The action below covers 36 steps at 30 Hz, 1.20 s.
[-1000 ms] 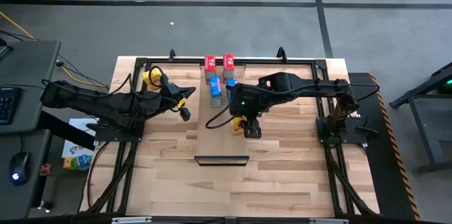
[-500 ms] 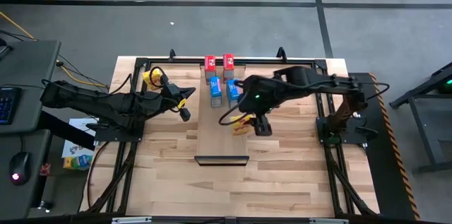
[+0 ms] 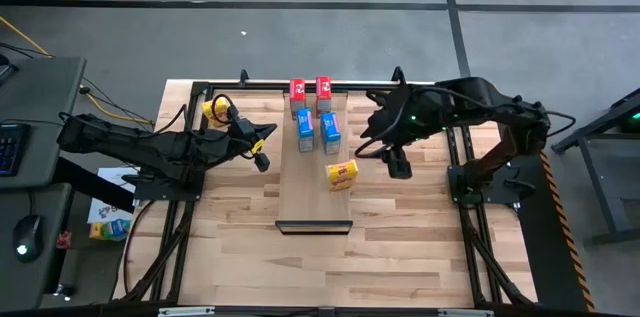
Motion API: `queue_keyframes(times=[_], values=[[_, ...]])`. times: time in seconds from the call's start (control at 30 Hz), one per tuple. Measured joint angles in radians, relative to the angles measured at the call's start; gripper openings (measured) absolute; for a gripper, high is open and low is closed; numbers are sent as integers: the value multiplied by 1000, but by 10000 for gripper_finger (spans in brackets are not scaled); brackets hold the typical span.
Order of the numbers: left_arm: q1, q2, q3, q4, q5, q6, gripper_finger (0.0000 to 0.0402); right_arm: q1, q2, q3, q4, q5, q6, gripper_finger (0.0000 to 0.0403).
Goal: Stack cereal on shelf
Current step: Put the right yellow cereal box on the shelf
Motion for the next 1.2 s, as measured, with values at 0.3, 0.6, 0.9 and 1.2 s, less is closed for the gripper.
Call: queue_keyframes(times=[0.3, 0.6, 0.9, 1.2], values=[[0, 0, 0, -6, 0, 0, 0, -2, -9, -2, -35, 12, -9, 213], [0, 0, 0, -7, 0, 0, 0, -4, -9, -2, -86, 71, -8, 213], [0, 0, 0, -32, 0, -17, 0, -9, -9, -3, -143, 99, 37, 213], [0, 0, 0, -37, 0, -17, 0, -9, -9, -3, -153, 99, 38, 213]])
